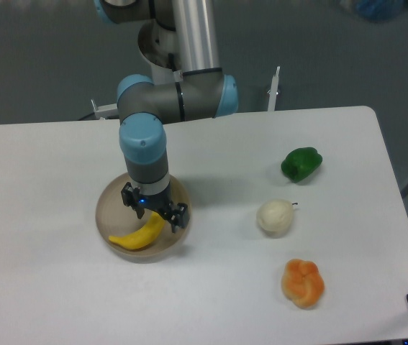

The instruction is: Place bananas on a plate

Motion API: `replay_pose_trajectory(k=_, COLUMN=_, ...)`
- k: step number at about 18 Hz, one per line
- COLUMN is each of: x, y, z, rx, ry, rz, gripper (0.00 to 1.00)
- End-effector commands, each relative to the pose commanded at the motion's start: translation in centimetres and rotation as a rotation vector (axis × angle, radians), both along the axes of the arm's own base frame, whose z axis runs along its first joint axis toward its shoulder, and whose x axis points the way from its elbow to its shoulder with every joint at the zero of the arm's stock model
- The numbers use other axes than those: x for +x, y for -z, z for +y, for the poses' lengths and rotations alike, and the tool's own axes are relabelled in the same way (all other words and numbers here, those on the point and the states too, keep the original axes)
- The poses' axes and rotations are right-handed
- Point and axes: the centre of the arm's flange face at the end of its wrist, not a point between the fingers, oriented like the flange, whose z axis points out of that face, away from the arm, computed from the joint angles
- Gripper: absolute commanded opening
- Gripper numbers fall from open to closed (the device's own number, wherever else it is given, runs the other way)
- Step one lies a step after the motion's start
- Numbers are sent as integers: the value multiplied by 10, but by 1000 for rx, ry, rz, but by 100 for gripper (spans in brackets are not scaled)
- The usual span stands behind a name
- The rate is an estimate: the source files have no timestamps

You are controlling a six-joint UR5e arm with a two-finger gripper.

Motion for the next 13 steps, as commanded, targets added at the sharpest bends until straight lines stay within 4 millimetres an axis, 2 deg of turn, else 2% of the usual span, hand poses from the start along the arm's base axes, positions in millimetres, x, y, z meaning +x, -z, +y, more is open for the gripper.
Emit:
replay_pose_trajectory(k=2, x=-34, y=-26, z=-4, rx=42, ry=-31, rz=28, gripper=100)
replay_pose_trajectory(k=4, x=-62, y=-36, z=-11, rx=23, ry=8, rz=99, gripper=100)
replay_pose_trajectory(k=7, x=-121, y=-52, z=-32, rx=-27, ry=128, rz=203, gripper=100)
replay_pose_trajectory(k=10, x=-178, y=-74, z=-50, rx=-29, ry=157, rz=252, gripper=100)
replay_pose_trajectory(k=13, x=-200, y=-84, z=-54, rx=-40, ry=237, rz=290, gripper=100)
